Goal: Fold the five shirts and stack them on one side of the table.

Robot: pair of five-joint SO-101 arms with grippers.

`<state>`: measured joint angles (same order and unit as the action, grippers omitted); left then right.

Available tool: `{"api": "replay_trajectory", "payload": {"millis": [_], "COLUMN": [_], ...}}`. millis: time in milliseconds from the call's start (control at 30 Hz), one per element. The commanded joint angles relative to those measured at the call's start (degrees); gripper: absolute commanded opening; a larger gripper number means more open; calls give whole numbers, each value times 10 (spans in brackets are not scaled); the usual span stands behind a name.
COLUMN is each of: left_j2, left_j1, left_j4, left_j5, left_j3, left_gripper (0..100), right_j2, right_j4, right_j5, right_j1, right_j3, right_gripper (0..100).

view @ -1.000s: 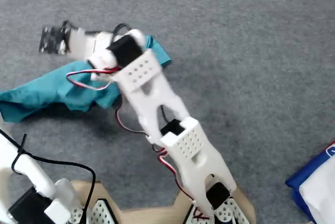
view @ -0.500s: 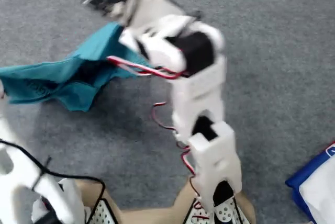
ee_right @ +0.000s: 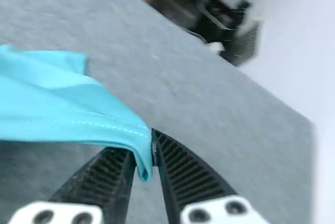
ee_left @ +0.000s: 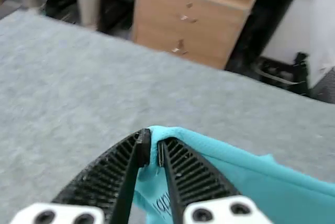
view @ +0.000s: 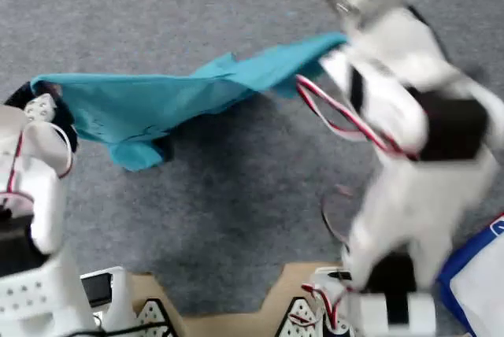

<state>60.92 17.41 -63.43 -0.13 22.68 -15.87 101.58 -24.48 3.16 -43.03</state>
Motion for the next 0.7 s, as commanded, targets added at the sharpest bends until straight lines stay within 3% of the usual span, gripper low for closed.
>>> {"api": "replay_trajectory", "payload": {"millis": [0, 267, 667], "left_j2": [31, 116, 276], "left_j1": [-23, -23, -23], "left_j4": [-4, -18, -17], "left_j5": [3, 1, -66], "left_j3": [-46, -52, 24], "left_gripper": [19, 20, 20], "right_j2": [-142, -277, -299], "right_j4": [-5, -76, -215], "right_j5": [-29, -69, -142], "right_j1": [-47, -79, -86], "right_j3": [40, 65, 64], "right_gripper": [5, 5, 5]}}
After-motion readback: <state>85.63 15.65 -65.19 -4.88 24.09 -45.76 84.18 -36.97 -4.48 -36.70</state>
